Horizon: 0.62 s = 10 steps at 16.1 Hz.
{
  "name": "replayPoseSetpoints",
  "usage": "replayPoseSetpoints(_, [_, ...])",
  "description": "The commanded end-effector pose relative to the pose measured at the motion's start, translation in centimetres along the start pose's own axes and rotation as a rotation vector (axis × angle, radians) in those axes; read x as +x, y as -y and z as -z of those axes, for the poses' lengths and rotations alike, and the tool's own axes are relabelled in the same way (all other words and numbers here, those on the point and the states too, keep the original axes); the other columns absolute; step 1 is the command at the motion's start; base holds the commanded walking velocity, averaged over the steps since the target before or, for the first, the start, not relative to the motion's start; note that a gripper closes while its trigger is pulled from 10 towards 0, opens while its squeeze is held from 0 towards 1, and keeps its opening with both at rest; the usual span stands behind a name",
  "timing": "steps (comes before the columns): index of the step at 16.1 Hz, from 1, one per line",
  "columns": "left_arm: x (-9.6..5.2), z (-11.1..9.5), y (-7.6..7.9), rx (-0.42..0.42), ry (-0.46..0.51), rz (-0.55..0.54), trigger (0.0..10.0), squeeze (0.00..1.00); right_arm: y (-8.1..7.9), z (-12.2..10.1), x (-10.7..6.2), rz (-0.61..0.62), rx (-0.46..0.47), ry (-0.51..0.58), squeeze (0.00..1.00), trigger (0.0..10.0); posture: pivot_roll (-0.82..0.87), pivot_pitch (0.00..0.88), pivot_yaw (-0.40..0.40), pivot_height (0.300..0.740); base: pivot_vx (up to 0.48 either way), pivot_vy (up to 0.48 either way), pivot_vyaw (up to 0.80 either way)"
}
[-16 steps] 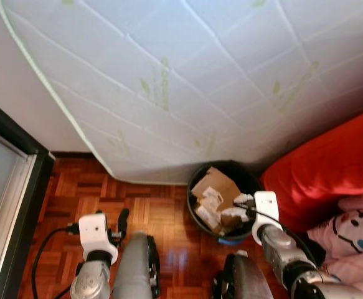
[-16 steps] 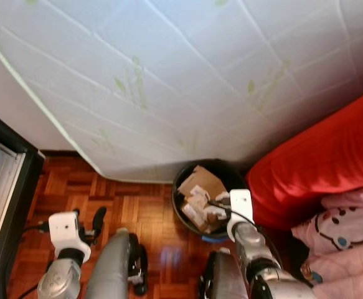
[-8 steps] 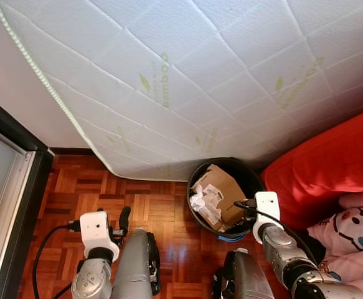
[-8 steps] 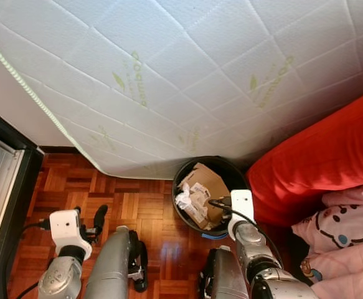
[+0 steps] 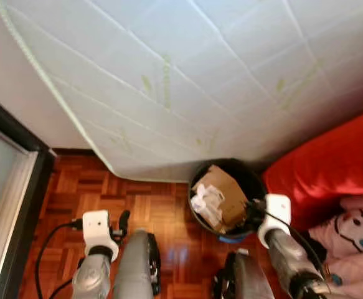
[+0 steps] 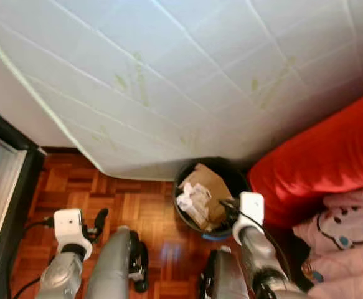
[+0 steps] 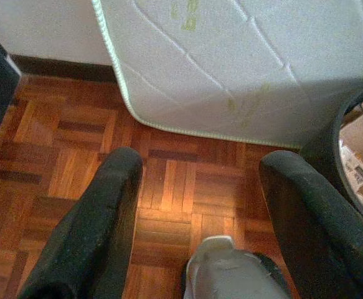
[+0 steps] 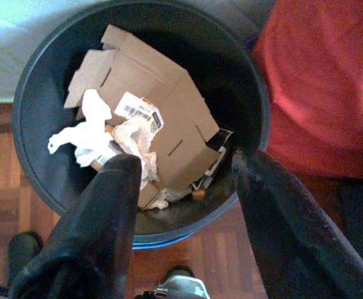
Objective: Clean up the room
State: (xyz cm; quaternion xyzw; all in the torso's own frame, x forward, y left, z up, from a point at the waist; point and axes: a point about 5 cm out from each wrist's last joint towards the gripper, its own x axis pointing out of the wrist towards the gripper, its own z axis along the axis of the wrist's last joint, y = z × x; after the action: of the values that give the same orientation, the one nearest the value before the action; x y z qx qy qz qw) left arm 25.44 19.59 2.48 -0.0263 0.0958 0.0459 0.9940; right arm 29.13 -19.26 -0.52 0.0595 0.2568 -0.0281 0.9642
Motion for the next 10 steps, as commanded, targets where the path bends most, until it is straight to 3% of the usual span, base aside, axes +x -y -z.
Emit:
replayPoseSetpoints(1, [-0.2,1.0,-0.3,-0.009,-0.042,-0.007,10.0,0.0,1.1,1.3,-0.5,0.026,0.03,-0.028,0.0,10.0,0.15,0.239,-0.045,0.68,0.0,0.0,0.0])
replayPoseSetpoints(3, [1.2,1.1,-0.4,0.005,-0.076,-0.006,10.0,0.0,2.3,2.7,-1.3,0.054,0.074,-0.043,0.0,10.0,0.13,0.179,-0.037,0.705,0.0,0.0,0.0])
replayPoseSetpoints(5, [2.0,1.6,-0.6,0.026,-0.129,-0.005,10.0,0.0,2.5,3.3,-1.5,0.073,0.093,-0.06,0.0,10.0,0.12,0.131,-0.024,0.725,0.0,0.0,0.0])
replayPoseSetpoints(8, [2.1,2.9,-1.3,0.054,-0.226,-0.02,10.0,0.0,1.8,4.0,-1.7,0.048,0.112,-0.079,0.0,10.0,0.09,0.068,0.0,0.74,0.0,0.0,0.0])
replayPoseSetpoints(10, [1.4,4.6,-2.3,0.049,-0.344,-0.065,10.0,0.0,2.1,5.2,-2.2,0.074,0.15,-0.117,0.0,10.0,0.09,0.023,0.017,0.74,0.0,0.0,0.0])
